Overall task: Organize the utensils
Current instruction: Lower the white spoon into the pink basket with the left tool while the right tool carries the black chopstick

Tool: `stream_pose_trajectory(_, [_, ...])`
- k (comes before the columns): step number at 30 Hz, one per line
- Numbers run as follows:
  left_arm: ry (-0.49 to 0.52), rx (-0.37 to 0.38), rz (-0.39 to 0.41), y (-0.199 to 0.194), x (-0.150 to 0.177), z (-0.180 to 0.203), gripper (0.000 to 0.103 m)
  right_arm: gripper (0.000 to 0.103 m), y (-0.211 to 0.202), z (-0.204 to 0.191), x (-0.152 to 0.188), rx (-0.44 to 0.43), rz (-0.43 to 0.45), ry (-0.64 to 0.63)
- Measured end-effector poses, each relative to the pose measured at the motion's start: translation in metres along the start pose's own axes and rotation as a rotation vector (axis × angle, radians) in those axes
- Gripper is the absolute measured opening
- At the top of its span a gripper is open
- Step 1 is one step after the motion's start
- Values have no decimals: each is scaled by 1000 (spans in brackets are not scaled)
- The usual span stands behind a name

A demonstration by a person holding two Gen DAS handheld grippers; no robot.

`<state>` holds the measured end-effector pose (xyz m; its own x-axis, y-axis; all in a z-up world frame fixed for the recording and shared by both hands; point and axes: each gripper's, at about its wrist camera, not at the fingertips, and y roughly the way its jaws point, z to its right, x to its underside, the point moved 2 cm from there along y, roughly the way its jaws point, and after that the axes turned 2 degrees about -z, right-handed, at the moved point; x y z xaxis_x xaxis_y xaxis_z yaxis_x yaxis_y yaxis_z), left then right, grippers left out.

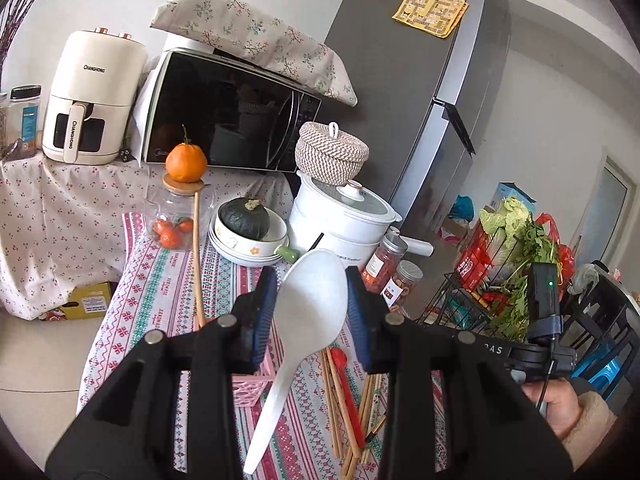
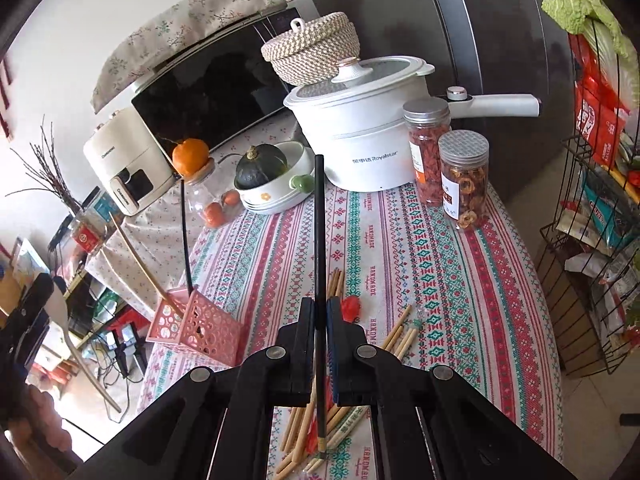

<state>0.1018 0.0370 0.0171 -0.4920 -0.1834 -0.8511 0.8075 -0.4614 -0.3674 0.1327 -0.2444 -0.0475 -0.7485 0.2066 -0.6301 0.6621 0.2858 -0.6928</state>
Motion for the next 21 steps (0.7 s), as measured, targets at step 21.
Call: stream_pose_trajectory(21, [-61, -36, 228, 65, -1, -34, 37, 6, -35, -59, -27, -101, 131, -105])
